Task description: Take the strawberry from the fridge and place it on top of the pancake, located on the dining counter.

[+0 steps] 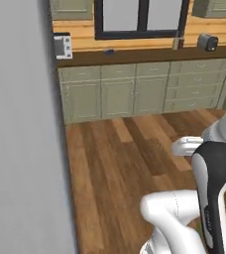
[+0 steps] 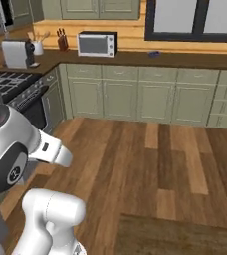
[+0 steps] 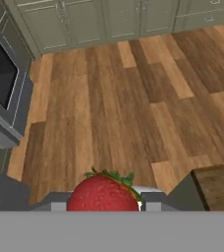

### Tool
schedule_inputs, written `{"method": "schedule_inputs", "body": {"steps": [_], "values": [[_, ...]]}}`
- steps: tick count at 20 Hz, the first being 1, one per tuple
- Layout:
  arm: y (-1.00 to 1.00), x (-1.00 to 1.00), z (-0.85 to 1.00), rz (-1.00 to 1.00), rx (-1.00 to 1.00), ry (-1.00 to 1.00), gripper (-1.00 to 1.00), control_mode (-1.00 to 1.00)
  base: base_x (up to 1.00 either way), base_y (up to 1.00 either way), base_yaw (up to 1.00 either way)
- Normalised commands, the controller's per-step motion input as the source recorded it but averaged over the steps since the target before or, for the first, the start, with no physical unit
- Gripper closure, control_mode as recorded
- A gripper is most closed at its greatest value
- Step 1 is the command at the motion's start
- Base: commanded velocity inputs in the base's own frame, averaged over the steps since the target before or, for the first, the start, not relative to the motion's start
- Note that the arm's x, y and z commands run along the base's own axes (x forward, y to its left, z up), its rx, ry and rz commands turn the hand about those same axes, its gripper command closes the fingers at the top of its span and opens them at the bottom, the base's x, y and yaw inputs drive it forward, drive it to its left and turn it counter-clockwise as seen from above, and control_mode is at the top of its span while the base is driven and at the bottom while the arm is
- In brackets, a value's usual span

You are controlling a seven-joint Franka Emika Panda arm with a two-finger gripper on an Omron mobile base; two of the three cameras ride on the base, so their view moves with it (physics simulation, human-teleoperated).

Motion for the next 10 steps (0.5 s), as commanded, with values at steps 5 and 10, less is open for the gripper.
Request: {"method": "schedule_inputs", "body": {"steps": [5, 10], "values": [[0.00, 0.00, 0.00, 0.00, 0.00, 0.00, 1.00, 1.00, 0.04, -0.48, -0.53], [0.00, 0.00, 0.00, 0.00, 0.00, 0.00, 1.00, 1.00, -0.56, -0.42, -0.50]]}}
